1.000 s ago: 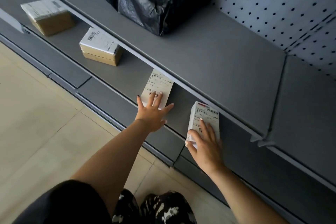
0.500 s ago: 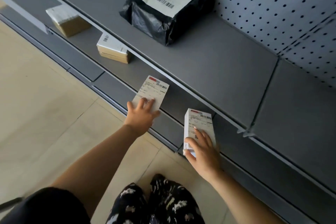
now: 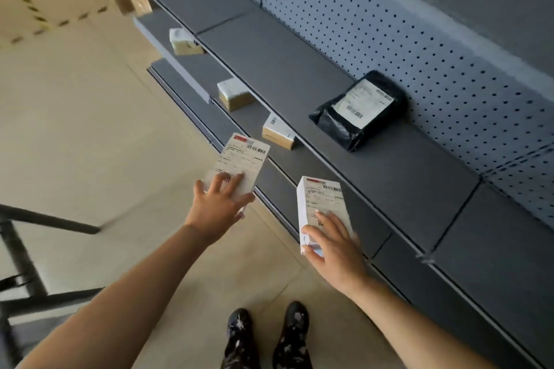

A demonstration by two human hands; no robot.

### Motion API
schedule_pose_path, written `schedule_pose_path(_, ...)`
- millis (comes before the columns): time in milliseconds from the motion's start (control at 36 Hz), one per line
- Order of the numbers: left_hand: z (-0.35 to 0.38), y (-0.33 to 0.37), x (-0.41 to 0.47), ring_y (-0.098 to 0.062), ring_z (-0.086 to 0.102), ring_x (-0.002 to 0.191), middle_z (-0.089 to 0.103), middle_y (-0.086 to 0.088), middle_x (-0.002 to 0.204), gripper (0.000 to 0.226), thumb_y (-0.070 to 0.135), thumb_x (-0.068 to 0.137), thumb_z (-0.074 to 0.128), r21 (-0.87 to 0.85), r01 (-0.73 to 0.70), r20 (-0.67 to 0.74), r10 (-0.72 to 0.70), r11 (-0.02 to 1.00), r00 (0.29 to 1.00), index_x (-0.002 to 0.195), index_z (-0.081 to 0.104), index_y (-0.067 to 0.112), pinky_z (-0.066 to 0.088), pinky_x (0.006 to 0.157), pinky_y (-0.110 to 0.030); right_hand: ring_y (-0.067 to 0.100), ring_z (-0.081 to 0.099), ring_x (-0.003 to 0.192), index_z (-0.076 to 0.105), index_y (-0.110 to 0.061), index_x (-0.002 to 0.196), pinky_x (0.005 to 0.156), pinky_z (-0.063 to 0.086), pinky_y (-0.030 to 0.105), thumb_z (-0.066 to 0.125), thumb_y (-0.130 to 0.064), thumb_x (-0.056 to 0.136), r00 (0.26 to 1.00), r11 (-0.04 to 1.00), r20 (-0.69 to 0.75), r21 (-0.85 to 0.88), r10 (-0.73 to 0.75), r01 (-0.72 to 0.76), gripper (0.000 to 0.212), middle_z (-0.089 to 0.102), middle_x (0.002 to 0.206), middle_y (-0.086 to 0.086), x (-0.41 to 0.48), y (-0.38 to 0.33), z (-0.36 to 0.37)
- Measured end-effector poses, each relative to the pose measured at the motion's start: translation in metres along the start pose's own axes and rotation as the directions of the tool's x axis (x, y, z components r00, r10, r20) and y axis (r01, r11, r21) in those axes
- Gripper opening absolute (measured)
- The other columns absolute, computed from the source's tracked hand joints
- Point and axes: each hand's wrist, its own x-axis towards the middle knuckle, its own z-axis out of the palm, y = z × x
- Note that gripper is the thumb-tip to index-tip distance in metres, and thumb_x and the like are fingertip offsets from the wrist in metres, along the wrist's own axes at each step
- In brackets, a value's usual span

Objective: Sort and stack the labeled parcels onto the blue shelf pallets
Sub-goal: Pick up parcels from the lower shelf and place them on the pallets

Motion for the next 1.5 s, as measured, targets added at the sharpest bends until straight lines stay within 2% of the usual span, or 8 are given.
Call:
schedule_pose_path(139, -0.062, -0.05, -0.033, -0.033, 0.042, 0.115, 0.049, -0.008, 0.136, 0.061, 0.038, 0.059, 0.087, -0.007, 0.054, -0.133, -0.054, 0.999, 0.99, 0.108, 0.051, 0.038, 0.045, 0.074, -0.058, 0.026, 0.038, 0.134, 0.048, -0.04, 0.109, 0.083, 0.045, 0.051, 0.041, -0.05, 0.085, 0.99, 0.993, -0.077, -0.006, -0.119, 0.118, 0.027, 0.047, 0.142, 0.001, 0.025, -0.06, -0.043)
schedule_pose_path(278, -0.131, -0.089, -0.059, -0.034, 0.041, 0.115, 0.051, -0.008, 0.137, 0.059, 0.038, 0.062, 0.086, -0.008, 0.104, -0.271, -0.102, 0.995, 0.957, 0.108, 0.049, 0.039, 0.045, 0.074, -0.056, 0.026, 0.04, 0.133, 0.049, -0.038, 0.107, 0.08, 0.046, 0.05, 0.044, -0.049, 0.084, 0.953, 0.97, -0.189, -0.006, -0.238, 0.241, 0.026, 0.05, 0.138, 0.002, 0.049, -0.116, -0.091)
schedule_pose_path(417, -0.191, -0.118, -0.078, -0.034, 0.041, 0.115, 0.051, -0.009, 0.137, 0.056, 0.038, 0.062, 0.086, 0.024, 0.118, -0.384, -0.1, 0.993, 0.918, 0.107, 0.052, 0.038, 0.046, 0.073, -0.056, 0.024, 0.032, 0.137, 0.049, -0.038, 0.11, 0.086, 0.041, 0.053, 0.043, -0.05, 0.087, 0.893, 0.935, -0.291, -0.018, -0.344, 0.354, 0.027, 0.045, 0.143, 0.001, 0.074, -0.157, -0.147)
schedule_pose_path(694, -0.274, -0.162, -0.081, -0.038, 0.04, 0.12, 0.045, -0.009, 0.141, 0.055, 0.037, 0.069, 0.081, 0.06, 0.17, -0.536, -0.112, 0.984, 0.837, 0.113, 0.048, 0.041, 0.044, 0.078, -0.058, 0.023, 0.033, 0.138, 0.05, -0.04, 0.112, 0.091, 0.039, 0.053, 0.044, -0.049, 0.084, 0.787, 0.902, -0.461, -0.08, -0.411, 0.424, 0.03, 0.044, 0.144, 0.0, 0.121, -0.198, -0.252)
schedule_pose_path(833, -0.3, -0.179, -0.063, -0.038, 0.038, 0.121, 0.045, -0.008, 0.142, 0.055, 0.038, 0.07, 0.08, 0.056, 0.195, -0.579, -0.127, 0.979, 0.805, 0.114, 0.047, 0.042, 0.043, 0.081, -0.061, 0.023, 0.036, 0.136, 0.051, -0.039, 0.113, 0.088, 0.042, 0.053, 0.044, -0.048, 0.083, 0.742, 0.884, -0.5, -0.122, -0.448, 0.451, 0.032, 0.045, 0.143, 0.0, 0.156, -0.208, -0.288)
schedule_pose_path(944, -0.316, -0.198, -0.038, -0.035, 0.034, 0.123, 0.044, -0.006, 0.143, 0.053, 0.042, 0.072, 0.078, 0.075, 0.21, -0.606, -0.122, 0.975, 0.786, 0.115, 0.047, 0.044, 0.043, 0.082, -0.061, 0.023, 0.035, 0.136, 0.052, -0.038, 0.115, 0.091, 0.041, 0.053, 0.043, -0.049, 0.083, 0.698, 0.863, -0.532, -0.141, -0.479, 0.485, 0.034, 0.045, 0.143, 0.001, 0.192, -0.213, -0.308)
schedule_pose_path(1194, -0.355, -0.261, 0.042, -0.033, 0.031, 0.127, 0.039, -0.003, 0.147, 0.047, 0.044, 0.076, 0.074, 0.088, 0.278, -0.629, -0.163, 0.957, 0.76, 0.117, 0.049, 0.043, 0.042, 0.086, -0.06, 0.021, 0.036, 0.133, 0.053, -0.038, 0.112, 0.087, 0.043, 0.051, 0.045, -0.048, 0.084, 0.603, 0.811, -0.602, -0.134, -0.523, 0.569, 0.03, 0.047, 0.14, 0.0, 0.309, -0.23, -0.338)
schedule_pose_path(1500, -0.359, -0.347, 0.096, -0.032, 0.031, 0.128, 0.04, -0.004, 0.147, 0.049, 0.044, 0.076, 0.075, 0.032, 0.372, -0.629, -0.271, 0.928, 0.729, 0.117, 0.05, 0.043, 0.041, 0.088, -0.06, 0.022, 0.037, 0.133, 0.053, -0.039, 0.113, 0.089, 0.04, 0.05, 0.044, -0.047, 0.085, 0.59, 0.771, -0.588, -0.094, -0.554, 0.63, 0.031, 0.048, 0.139, -0.001, 0.43, -0.274, -0.339)
